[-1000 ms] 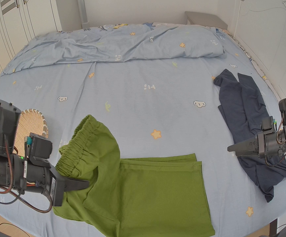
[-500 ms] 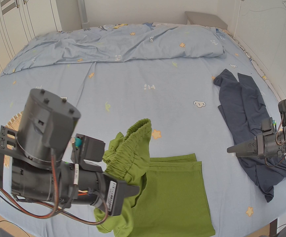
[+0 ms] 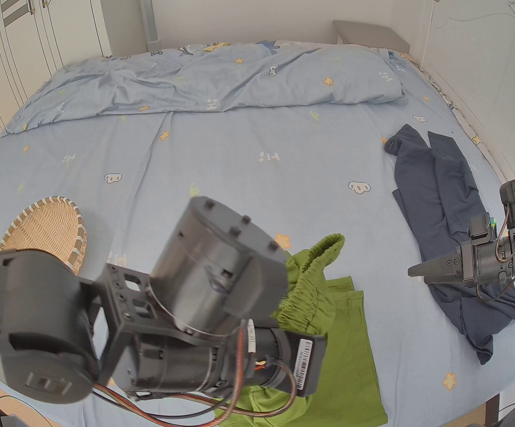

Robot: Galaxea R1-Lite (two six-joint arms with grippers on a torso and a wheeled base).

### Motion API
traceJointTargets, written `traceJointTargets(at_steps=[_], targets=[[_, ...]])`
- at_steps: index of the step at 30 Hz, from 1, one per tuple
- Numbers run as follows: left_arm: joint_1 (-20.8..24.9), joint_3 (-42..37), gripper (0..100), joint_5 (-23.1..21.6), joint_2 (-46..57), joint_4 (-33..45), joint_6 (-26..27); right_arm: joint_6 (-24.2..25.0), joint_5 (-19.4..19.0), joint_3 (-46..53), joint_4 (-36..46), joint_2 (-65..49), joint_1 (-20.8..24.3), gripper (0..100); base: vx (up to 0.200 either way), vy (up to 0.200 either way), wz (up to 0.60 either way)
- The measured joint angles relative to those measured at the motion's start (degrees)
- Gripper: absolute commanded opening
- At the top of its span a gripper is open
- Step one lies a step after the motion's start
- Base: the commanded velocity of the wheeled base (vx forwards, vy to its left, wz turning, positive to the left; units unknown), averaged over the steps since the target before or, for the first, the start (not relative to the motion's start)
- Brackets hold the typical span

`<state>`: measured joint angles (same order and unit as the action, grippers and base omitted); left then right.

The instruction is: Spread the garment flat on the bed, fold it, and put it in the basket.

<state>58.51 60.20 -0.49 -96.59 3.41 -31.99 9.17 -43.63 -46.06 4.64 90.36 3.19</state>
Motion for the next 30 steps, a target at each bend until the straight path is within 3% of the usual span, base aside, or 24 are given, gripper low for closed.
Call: traceJointTargets(at_steps=[10,11,21,30], targets=[[3.28,1.02,0,1.39,-5.62,-5.60,-4.50,-0.04,0.35,0.02,-0.09,0.77,0.00,100,0.000,0.000,0.00],[3.50,1.05,100,1.41,-6.01,-5.64,-4.60,-0.04,0.37,0.02,-0.09,0.85,0.02,100,0.000,0.000,0.00],[5.32,1.21,100,1.39,-8.95,-7.81,-5.60,-0.04,0.41,0.00,-0.11,1.27,0.05,100,0.000,0.000,0.00],[4.00,0.55,100,0.80,-9.81,-14.60,-15.80,-0.09,0.41,0.00,-0.11,1.34,0.05,100,0.000,0.000,0.00]])
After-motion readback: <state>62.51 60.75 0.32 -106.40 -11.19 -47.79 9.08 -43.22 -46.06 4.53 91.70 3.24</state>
